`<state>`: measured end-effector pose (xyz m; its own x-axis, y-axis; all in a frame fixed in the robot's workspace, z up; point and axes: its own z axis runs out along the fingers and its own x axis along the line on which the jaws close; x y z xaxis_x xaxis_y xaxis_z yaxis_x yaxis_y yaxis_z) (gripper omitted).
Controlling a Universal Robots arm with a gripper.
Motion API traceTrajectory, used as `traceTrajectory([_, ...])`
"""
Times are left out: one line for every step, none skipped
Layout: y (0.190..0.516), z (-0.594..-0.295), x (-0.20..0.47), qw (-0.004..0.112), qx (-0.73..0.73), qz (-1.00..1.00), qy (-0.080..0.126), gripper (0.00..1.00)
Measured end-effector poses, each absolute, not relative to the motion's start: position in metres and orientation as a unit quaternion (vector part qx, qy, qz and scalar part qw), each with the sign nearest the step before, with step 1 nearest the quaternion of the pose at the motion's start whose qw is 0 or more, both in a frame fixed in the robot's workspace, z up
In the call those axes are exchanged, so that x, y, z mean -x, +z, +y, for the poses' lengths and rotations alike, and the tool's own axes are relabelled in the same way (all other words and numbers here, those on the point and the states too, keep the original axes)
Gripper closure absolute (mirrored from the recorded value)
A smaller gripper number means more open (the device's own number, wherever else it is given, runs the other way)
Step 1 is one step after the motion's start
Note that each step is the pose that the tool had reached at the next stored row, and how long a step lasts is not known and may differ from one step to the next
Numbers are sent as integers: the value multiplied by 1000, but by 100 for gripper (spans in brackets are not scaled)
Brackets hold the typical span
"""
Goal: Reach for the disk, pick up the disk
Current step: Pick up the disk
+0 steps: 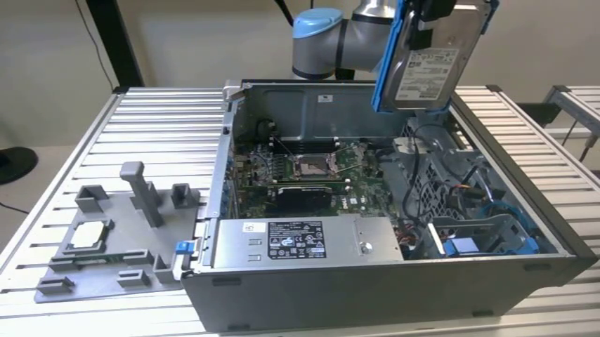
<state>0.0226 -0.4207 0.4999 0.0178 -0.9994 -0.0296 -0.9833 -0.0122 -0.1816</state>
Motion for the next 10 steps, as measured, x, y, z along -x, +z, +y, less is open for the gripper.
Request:
traceTrajectory([500,-422,-23,75,709,699,-53,100])
traceTrajectory([500,-423,-23,75,709,699,-53,100])
traceTrajectory([500,-425,-23,75,709,699,-53,100])
traceTrajectory([500,-426,-23,75,709,699,-53,100])
traceTrajectory([500,-427,-23,75,709,699,-53,100])
traceTrajectory([500,-428,-23,75,709,699,-53,100])
traceTrajectory([500,-429,-23,75,709,699,-53,100])
traceTrajectory([500,-430,-23,75,709,699,-53,100])
traceTrajectory([500,-431,-23,75,709,699,-53,100])
traceTrajectory([500,-433,-23,75,709,699,-53,100])
